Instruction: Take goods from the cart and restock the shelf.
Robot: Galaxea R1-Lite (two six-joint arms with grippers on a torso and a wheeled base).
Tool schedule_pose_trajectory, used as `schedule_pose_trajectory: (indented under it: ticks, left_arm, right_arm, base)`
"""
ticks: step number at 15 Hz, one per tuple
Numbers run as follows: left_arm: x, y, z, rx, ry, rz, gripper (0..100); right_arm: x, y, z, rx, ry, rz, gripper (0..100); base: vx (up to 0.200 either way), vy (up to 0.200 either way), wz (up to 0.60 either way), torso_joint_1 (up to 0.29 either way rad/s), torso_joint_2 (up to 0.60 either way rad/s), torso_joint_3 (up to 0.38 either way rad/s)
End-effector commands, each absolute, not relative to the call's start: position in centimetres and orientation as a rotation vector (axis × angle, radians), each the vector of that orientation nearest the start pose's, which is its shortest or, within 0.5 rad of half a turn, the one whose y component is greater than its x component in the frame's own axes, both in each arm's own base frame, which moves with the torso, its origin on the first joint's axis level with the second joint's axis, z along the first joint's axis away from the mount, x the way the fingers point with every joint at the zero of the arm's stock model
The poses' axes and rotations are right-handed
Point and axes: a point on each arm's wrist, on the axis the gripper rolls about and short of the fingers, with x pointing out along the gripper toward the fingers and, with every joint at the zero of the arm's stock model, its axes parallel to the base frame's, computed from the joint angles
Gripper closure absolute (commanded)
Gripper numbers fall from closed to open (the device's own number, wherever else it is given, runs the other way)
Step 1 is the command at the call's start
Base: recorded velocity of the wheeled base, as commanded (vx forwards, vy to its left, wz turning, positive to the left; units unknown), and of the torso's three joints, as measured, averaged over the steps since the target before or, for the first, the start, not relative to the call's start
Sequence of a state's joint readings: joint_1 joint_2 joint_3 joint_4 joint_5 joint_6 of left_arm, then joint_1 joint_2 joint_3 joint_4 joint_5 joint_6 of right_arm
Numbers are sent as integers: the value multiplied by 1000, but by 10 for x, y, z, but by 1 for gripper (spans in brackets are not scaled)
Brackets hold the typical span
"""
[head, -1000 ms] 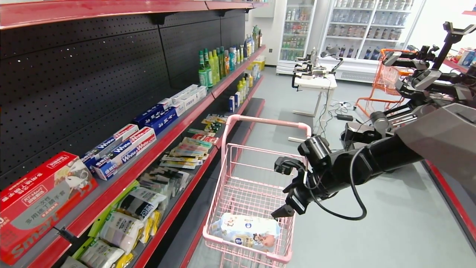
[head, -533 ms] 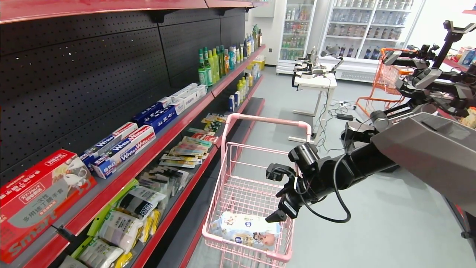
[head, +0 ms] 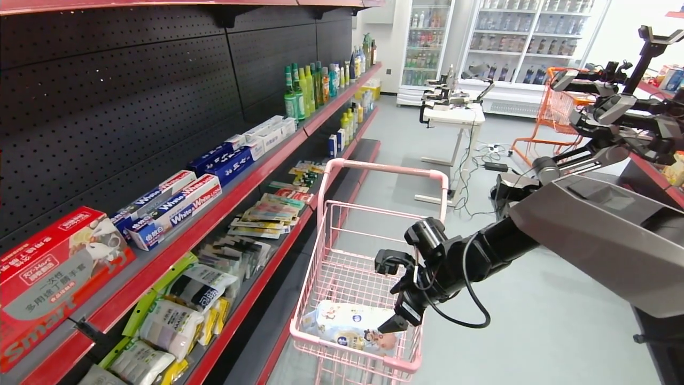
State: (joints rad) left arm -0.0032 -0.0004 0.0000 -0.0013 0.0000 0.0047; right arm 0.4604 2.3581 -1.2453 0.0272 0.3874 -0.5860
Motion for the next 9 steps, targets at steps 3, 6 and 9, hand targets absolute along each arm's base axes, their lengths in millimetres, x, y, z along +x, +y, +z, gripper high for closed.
schedule_pose_trajectory:
  ticks: [3, 6, 9]
  left_arm:
    - [-23, 0, 76, 5, -2, -3, 0]
    - [-23, 0, 76, 5, -2, -3, 0]
    - [-23, 0, 76, 5, -2, -3, 0]
  right_arm:
    - [354, 186, -18, -598, 907, 1124, 0]
    - [360, 182, -19, -608, 892, 1120, 0]
    - [372, 167, -15, -601, 874, 1084, 0]
  base:
    - [0, 0, 0, -131, 297, 159]
    - [0, 0, 0, -157, 333, 180]
    - [0, 0, 0, -147, 334, 180]
